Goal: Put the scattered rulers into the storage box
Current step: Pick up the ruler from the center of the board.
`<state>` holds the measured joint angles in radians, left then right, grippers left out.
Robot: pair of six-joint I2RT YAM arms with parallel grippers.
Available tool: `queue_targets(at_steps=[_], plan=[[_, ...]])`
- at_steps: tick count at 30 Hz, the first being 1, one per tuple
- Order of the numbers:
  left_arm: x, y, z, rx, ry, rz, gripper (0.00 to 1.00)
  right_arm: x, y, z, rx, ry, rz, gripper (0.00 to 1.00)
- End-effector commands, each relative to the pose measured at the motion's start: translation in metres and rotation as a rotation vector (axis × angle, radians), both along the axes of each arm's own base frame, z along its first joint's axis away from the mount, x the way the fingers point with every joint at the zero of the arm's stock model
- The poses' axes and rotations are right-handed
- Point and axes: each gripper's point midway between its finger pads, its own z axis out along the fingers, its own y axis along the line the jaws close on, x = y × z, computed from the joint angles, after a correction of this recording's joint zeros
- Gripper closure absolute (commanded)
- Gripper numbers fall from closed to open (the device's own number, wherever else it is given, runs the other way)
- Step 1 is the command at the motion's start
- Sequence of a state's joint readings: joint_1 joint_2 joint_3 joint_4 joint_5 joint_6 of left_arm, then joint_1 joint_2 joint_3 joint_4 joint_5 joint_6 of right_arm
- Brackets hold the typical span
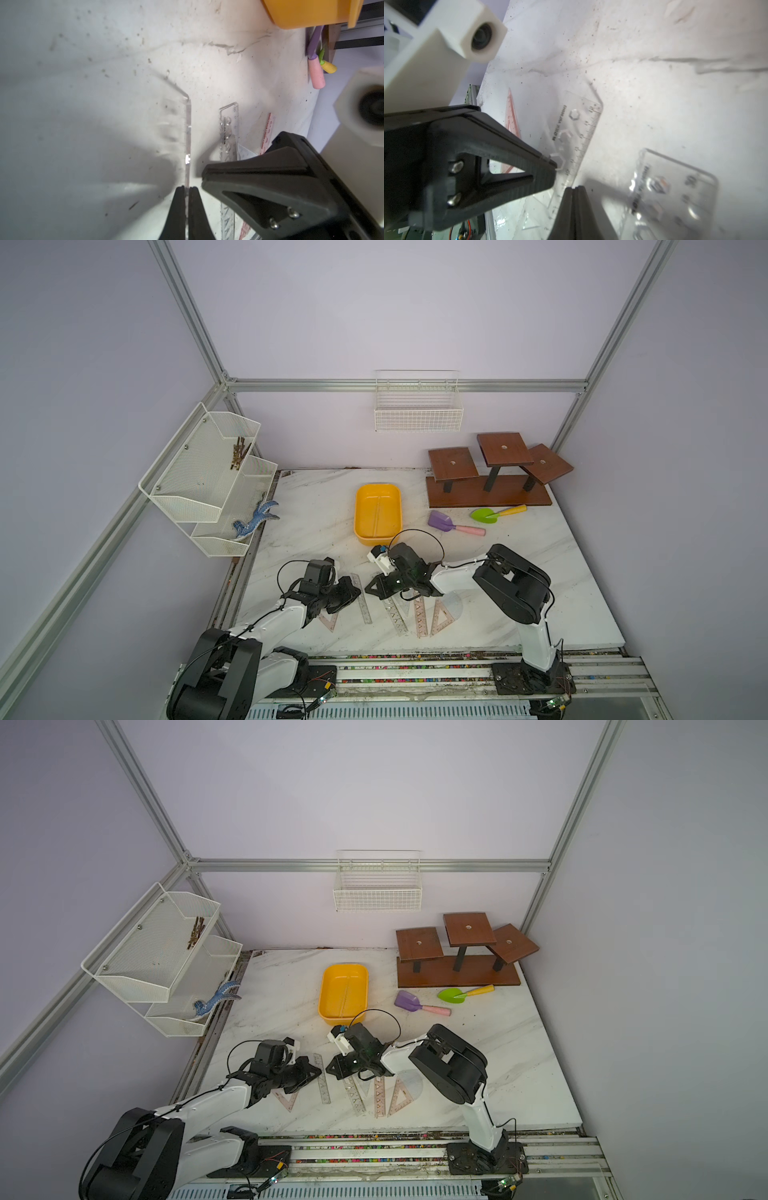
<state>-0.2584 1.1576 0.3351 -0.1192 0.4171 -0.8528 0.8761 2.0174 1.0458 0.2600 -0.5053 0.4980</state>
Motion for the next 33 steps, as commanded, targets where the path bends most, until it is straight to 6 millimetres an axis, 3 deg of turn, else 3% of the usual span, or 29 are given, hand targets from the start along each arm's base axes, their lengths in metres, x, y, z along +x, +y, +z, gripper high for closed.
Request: queue_targets(at_steps=[1, 6, 10, 13, 16, 20, 24, 33], plan=[[-0.001, 0.008, 0.013, 0.063, 0.007, -0.005, 1.00, 0.019, -0.011, 0.050, 0.033, -0.064, -0.027, 0.92], [0.028, -0.004, 0.069, -0.018, -0.135, -0.021, 1.00, 0.025, -0.027, 0.094, 0.130, -0.025, -0.046, 0.83], [0.051, -0.025, 0.122, -0.215, -0.291, -0.062, 1.00, 0.023, -0.035, 0.124, 0.309, 0.125, -0.017, 0.62], [0.063, -0.036, 0.151, -0.354, -0.368, -0.097, 1.00, 0.025, -0.040, 0.149, 0.444, 0.207, 0.023, 0.52], [0.071, -0.043, 0.173, -0.454, -0.427, -0.133, 1.00, 0.026, -0.040, 0.159, 0.506, 0.284, 0.051, 0.48], [0.077, -0.047, 0.189, -0.521, -0.474, -0.156, 1.00, 0.028, -0.038, 0.159, 0.546, 0.347, 0.064, 0.48], [0.080, -0.050, 0.193, -0.543, -0.485, -0.168, 1.00, 0.029, -0.035, 0.163, 0.587, 0.375, 0.081, 0.52], [0.083, -0.051, 0.190, -0.547, -0.487, -0.176, 1.00, 0.039, -0.038, 0.170, 0.627, 0.379, 0.072, 0.90]])
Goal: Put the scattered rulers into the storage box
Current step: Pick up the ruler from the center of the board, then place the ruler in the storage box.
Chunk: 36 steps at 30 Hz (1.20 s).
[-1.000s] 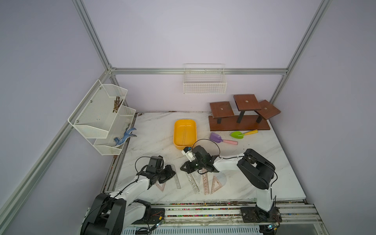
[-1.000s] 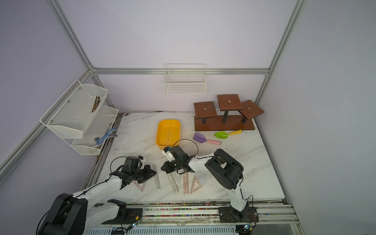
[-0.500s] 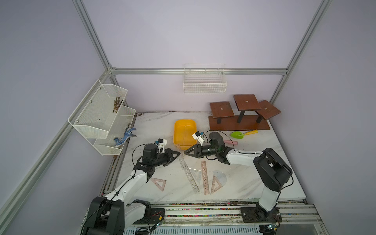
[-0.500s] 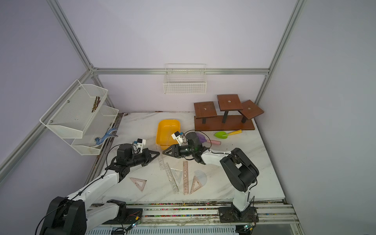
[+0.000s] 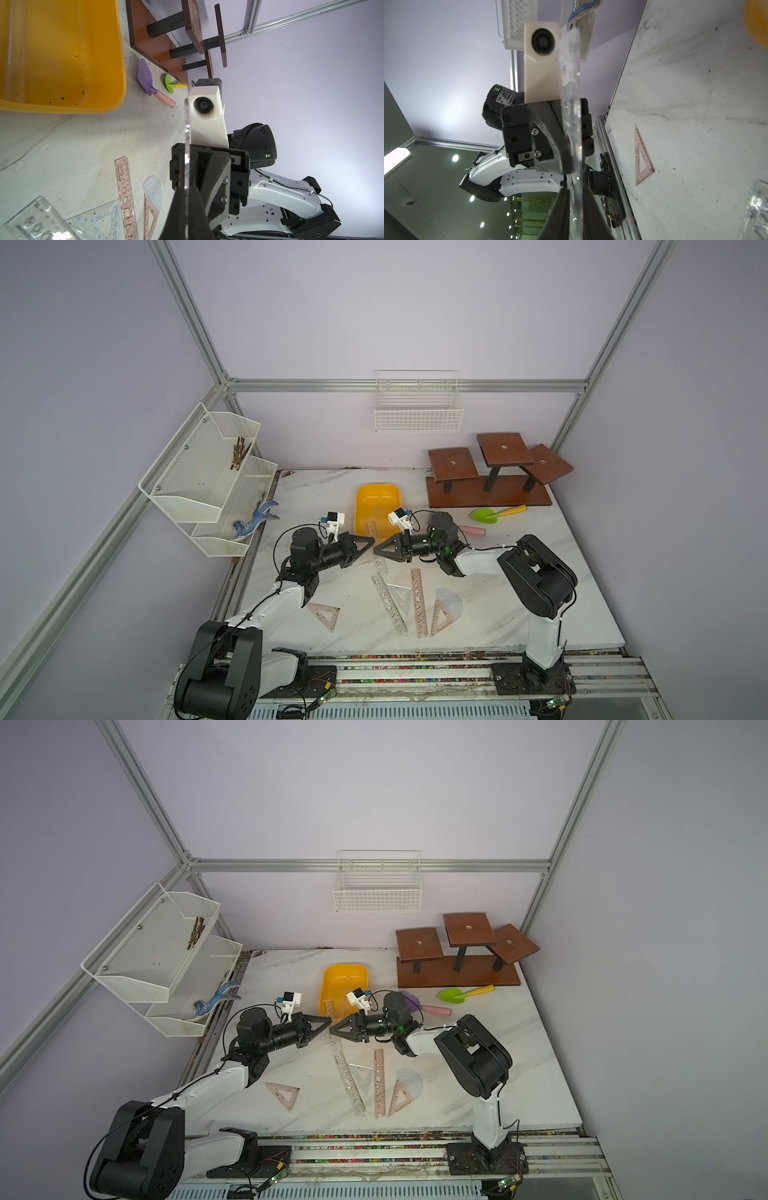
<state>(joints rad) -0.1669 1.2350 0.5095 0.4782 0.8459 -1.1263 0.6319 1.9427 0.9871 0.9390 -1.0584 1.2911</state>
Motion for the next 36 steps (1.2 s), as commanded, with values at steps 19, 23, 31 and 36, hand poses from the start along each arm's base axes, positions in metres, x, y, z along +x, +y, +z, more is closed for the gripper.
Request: queue_targets(at_steps=[19, 23, 31, 36], plan=[[0.059, 0.093, -0.021, 0.666, 0.079, 0.216, 0.36, 0.227, 0.014, -0.076, -0.675, -0.248, -0.574, 1.00], [0.061, 0.095, -0.039, 0.692, 0.139, 0.203, 0.36, 0.236, 0.030, -0.092, -0.722, -0.274, -0.570, 1.00], [0.058, 0.095, -0.066, 0.694, 0.213, 0.183, 0.36, 0.224, 0.050, -0.125, -0.721, -0.232, -0.509, 0.99], [0.056, 0.095, -0.067, 0.688, 0.215, 0.182, 0.36, 0.217, 0.059, -0.133, -0.711, -0.227, -0.462, 0.97]])
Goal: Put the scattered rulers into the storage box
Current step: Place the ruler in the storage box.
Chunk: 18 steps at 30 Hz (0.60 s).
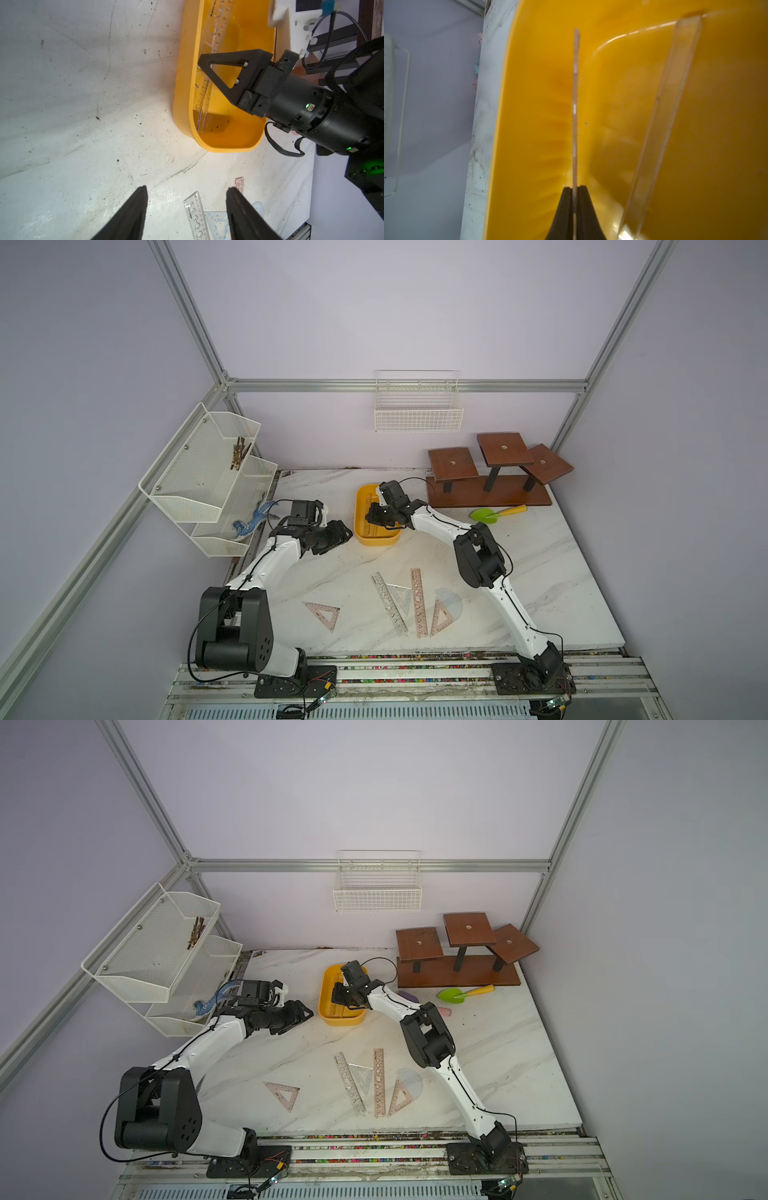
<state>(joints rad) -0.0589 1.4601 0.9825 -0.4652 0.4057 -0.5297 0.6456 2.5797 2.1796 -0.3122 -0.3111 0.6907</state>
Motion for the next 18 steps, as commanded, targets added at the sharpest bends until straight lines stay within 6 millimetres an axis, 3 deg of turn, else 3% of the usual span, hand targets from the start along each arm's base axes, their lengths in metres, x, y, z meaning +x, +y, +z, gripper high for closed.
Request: queue_targets(at_steps=[1, 18], plan=[[0.000, 0.001, 0.003, 0.011, -0.023, -0.013, 0.36, -0.005, 0.010, -0.002, 0.003, -0.006, 0.051, 0.96], [-0.001, -0.006, 0.003, -0.040, -0.019, -0.022, 0.36, -0.014, 0.008, -0.021, -0.032, 0.043, 0.090, 0.84]])
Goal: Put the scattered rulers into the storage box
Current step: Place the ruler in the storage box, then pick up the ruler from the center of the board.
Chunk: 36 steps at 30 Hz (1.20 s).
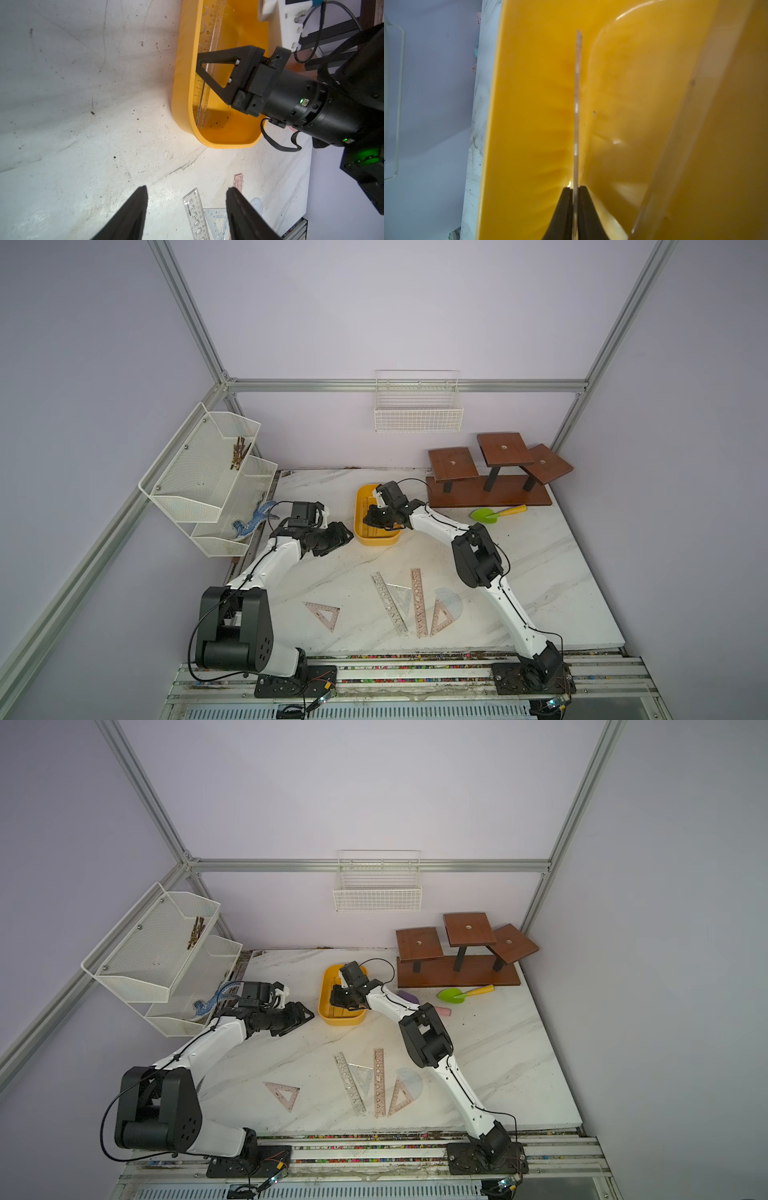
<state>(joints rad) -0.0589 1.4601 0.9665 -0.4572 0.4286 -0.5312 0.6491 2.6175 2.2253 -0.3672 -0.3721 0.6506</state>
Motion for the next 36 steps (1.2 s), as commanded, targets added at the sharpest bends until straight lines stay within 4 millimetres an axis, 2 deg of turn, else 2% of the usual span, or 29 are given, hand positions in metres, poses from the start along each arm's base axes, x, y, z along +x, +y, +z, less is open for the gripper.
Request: queue_targets(at_steps=[1, 6, 9, 16, 19, 20, 23, 25, 26, 27, 31, 36], plan=[[0.003, -0.003, 0.007, -0.023, -0.029, -0.009, 0.36, -0.002, 0.001, -0.006, -0.022, 0.003, 0.019, 0.82], [0.003, -0.005, 0.007, -0.030, -0.030, -0.011, 0.36, 0.002, -0.001, 0.004, -0.028, -0.023, 0.025, 0.75], [0.003, -0.004, 0.009, -0.033, -0.036, -0.009, 0.36, 0.006, -0.006, 0.020, -0.026, -0.043, 0.023, 0.75], [0.001, -0.007, 0.012, -0.047, -0.043, -0.014, 0.36, 0.004, -0.008, 0.088, 0.008, -0.140, 0.058, 0.64], [-0.004, -0.010, 0.011, -0.056, -0.037, -0.021, 0.36, -0.004, -0.012, 0.113, 0.001, -0.181, 0.088, 0.59], [-0.007, -0.013, 0.018, -0.061, -0.053, -0.025, 0.36, -0.008, -0.013, 0.120, -0.001, -0.193, 0.103, 0.58], [-0.022, -0.023, 0.019, -0.075, -0.044, -0.039, 0.34, -0.034, -0.024, 0.139, -0.013, -0.236, 0.158, 0.56], [-0.035, -0.030, 0.014, -0.073, -0.031, -0.050, 0.32, -0.063, -0.038, 0.145, -0.028, -0.276, 0.186, 0.54], [-0.042, -0.034, 0.009, -0.069, -0.019, -0.055, 0.31, -0.077, -0.044, 0.139, -0.038, -0.283, 0.196, 0.53], [-0.051, -0.039, 0.003, -0.069, -0.003, -0.067, 0.30, -0.099, -0.053, 0.140, -0.040, -0.300, 0.208, 0.51], [-0.083, -0.058, -0.023, -0.055, 0.060, -0.108, 0.27, -0.170, -0.076, 0.106, -0.067, -0.256, 0.264, 0.51], [-0.110, -0.076, -0.046, -0.086, 0.102, -0.119, 0.27, -0.241, -0.088, 0.061, -0.044, -0.173, 0.314, 0.53]])
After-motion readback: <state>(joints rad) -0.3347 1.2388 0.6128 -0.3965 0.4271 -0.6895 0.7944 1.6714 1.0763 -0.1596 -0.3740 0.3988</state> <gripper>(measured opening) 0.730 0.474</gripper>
